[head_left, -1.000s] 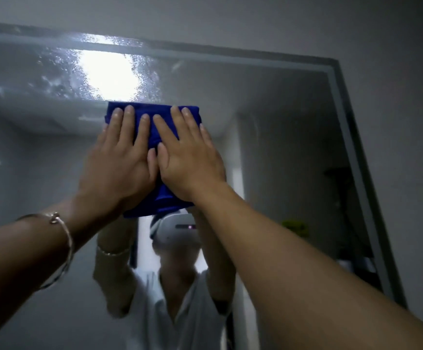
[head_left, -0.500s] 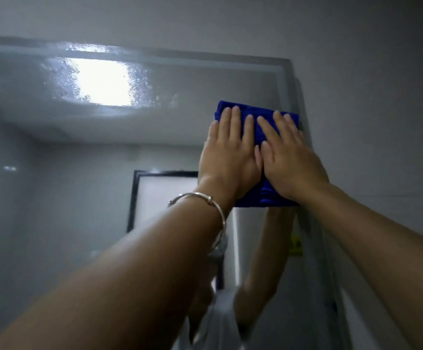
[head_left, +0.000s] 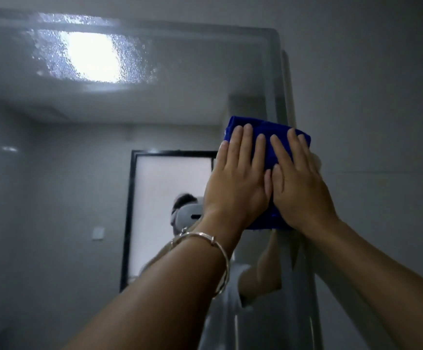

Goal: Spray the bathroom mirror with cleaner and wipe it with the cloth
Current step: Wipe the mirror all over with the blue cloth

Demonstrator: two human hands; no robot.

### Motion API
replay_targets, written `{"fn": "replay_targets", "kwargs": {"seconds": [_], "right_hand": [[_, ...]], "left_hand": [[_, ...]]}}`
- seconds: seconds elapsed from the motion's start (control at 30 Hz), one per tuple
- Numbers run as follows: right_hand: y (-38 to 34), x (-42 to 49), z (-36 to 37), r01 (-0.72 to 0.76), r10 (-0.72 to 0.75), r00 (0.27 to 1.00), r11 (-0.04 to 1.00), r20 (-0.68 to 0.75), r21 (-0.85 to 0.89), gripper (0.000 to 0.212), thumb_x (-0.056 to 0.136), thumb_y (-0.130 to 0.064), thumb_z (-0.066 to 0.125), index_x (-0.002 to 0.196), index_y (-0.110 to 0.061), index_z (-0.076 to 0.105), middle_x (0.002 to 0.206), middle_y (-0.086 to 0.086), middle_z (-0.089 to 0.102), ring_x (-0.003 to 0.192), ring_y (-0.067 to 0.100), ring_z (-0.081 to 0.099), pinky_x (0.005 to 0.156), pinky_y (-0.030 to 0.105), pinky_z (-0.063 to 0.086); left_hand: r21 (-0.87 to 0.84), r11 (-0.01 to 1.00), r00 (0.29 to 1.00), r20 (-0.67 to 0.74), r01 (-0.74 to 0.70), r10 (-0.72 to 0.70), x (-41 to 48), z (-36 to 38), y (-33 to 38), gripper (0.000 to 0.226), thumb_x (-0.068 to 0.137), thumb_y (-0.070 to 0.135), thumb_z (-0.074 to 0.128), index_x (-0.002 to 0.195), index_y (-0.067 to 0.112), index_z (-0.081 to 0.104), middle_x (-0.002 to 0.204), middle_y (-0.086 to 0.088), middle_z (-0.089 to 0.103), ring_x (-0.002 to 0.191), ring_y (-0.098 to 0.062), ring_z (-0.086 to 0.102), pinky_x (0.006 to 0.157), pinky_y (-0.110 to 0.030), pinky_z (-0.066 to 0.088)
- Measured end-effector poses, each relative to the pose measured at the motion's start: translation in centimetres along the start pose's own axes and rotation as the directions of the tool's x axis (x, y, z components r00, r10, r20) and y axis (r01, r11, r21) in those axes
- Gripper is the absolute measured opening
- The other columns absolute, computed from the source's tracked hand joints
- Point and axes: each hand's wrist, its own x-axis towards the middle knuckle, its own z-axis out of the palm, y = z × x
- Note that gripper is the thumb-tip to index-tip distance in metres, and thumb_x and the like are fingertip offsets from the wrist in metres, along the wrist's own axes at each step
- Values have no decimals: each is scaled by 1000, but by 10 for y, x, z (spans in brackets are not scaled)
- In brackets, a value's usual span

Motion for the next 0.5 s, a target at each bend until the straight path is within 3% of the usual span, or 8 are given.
{"fn": "replay_targets", "kwargs": {"seconds": [0.13,0.3,0.37,0.5], "right_hand": [[2,-46,11,24,-24,1000,998,-1,-51,58,93,-41,8,147,-22,4,156,2,-3,143,16,-6,114,38,13],[-2,-100,25,48,-56,997,985,-44,-163,55,96,-28,24,147,-10,14,154,14,14,143,29,12,108,48,19],[-5,-124,28,56,-62,998,979,-29,-197,55,95,-26,26,146,-9,15,153,17,19,143,28,12,107,53,22],[-19,-160,38,44,-43,999,976,14,-211,49,102,-30,9,146,-9,14,152,20,23,144,30,10,112,53,23]], "left_hand": [[-15,1000,999,-31,-24,24,-43,7,10,59,97,40,13,145,7,20,153,-18,19,142,-31,16,114,-42,11],[-13,999,999,22,-47,48,-97,7,21,57,98,39,17,144,6,20,151,-20,17,141,-32,15,114,-45,13],[-21,998,998,36,-52,53,-120,8,24,58,97,39,19,144,5,21,151,-19,16,141,-32,13,116,-46,14],[-42,993,989,93,-110,114,-156,7,19,55,100,37,9,144,5,19,150,-21,15,141,-34,11,114,-47,11]]}}
